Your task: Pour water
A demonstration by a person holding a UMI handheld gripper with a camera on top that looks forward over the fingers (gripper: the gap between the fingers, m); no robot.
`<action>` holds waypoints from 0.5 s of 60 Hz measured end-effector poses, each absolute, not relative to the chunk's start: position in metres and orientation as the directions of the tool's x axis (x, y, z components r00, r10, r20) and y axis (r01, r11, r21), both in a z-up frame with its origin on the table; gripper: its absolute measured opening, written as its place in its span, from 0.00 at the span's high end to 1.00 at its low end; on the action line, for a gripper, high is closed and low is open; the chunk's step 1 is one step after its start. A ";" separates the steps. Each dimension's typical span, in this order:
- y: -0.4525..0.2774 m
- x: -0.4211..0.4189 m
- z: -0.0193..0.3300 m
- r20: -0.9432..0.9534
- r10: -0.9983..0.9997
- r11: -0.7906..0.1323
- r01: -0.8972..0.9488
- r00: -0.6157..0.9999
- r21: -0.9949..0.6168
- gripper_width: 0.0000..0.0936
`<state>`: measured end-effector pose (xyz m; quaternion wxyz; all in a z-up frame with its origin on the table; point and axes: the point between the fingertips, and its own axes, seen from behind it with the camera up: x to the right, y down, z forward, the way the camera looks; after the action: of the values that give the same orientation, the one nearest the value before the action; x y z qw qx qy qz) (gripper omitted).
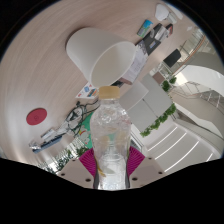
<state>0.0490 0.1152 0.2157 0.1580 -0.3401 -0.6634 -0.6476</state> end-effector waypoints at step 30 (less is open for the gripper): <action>0.125 0.037 0.316 0.832 -0.014 -0.069 0.830 0.554 -0.554 0.60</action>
<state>0.0369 0.1250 0.3162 0.6039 -0.6422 -0.3174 -0.3494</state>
